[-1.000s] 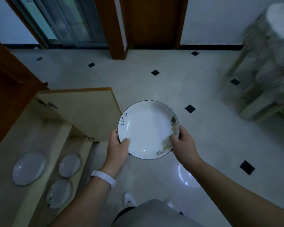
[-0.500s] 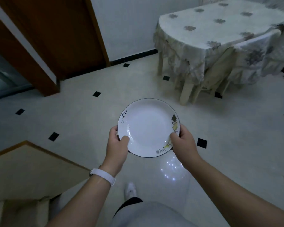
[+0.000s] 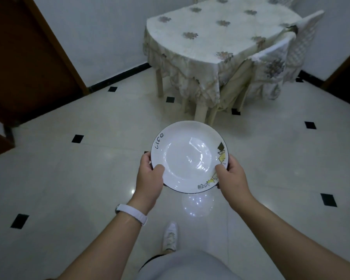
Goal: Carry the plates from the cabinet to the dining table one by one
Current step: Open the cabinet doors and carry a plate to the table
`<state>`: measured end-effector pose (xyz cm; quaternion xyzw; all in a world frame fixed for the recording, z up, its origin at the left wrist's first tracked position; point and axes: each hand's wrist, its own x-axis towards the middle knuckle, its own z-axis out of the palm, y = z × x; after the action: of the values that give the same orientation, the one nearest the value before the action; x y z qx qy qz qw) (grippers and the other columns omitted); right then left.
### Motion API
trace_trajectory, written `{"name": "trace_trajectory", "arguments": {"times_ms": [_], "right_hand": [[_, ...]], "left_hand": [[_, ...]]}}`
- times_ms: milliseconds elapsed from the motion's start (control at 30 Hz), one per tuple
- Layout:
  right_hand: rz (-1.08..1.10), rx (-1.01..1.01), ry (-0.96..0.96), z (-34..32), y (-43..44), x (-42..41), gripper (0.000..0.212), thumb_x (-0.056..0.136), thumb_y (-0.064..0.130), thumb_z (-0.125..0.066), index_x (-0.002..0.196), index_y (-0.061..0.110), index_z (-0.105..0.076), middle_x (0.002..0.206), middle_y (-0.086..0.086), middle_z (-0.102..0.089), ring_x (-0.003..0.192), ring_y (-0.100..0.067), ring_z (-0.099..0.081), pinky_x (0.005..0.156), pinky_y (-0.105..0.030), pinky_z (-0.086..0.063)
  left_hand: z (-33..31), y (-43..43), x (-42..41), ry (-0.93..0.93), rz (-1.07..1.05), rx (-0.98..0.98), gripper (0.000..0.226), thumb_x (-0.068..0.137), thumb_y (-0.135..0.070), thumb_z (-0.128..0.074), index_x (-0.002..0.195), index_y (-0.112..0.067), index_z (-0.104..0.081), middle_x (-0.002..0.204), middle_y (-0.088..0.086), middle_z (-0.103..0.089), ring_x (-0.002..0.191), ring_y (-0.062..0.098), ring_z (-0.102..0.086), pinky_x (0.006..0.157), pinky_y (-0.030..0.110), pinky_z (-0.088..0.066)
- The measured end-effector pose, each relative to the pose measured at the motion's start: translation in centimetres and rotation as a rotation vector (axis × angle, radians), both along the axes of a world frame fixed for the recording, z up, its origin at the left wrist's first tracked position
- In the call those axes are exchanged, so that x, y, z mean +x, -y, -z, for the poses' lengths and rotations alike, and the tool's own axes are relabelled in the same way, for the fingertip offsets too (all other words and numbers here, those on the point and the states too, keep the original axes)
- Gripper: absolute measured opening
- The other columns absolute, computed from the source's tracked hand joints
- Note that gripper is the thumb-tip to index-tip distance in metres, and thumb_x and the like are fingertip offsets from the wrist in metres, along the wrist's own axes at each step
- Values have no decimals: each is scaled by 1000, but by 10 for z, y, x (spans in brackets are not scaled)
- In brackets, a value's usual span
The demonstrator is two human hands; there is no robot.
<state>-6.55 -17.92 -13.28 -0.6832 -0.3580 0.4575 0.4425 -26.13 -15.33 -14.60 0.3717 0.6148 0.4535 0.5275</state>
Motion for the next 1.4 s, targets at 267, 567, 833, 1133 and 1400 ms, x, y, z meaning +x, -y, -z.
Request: {"name": "trace_trajectory", "arguments": {"times_ms": [267, 567, 833, 1133, 1400], "right_hand": [[176, 65, 25, -23, -80, -15, 38, 84, 5, -47, 97, 37, -61, 96, -4, -67, 82, -28, -64, 61, -44, -59], [341, 123, 18, -33, -122, 20, 38, 85, -3, -47, 102, 29, -57, 95, -1, -67, 79, -19, -63, 50, -25, -52], [400, 148, 4, -13, -166, 73, 35, 80, 5, -52, 104, 29, -60, 97, 2, -70, 91, -21, -66, 75, -38, -57], [315, 177, -47, -21, -282, 186, 39, 83, 3, -49, 91, 39, -64, 89, 2, -70, 89, -30, -66, 71, -51, -58], [254, 179, -69, -41, -366, 290, 35, 75, 14, -48, 94, 38, -65, 90, 4, -71, 91, -31, -67, 77, -57, -57]], "left_hand": [[-17, -115, -8, 69, 197, 40, 38, 85, 2, -46, 111, -24, -57, 88, -9, -70, 75, 14, -62, 58, 31, -49], [-30, -176, 38, 110, 373, 137, 46, 86, 5, -44, 105, -30, -67, 97, -7, -73, 87, 12, -66, 70, 24, -55], [-32, -230, 93, 69, 446, 162, 51, 86, 7, -44, 114, -30, -65, 102, -8, -73, 93, 12, -67, 72, 23, -53], [-37, -331, 196, 25, 370, 149, 49, 85, 7, -46, 118, -26, -63, 103, -5, -73, 90, 12, -67, 69, 26, -53], [-58, -402, 296, 79, 310, 168, 44, 86, 10, -44, 113, -19, -64, 101, 0, -73, 90, 19, -68, 73, 37, -56]]}}
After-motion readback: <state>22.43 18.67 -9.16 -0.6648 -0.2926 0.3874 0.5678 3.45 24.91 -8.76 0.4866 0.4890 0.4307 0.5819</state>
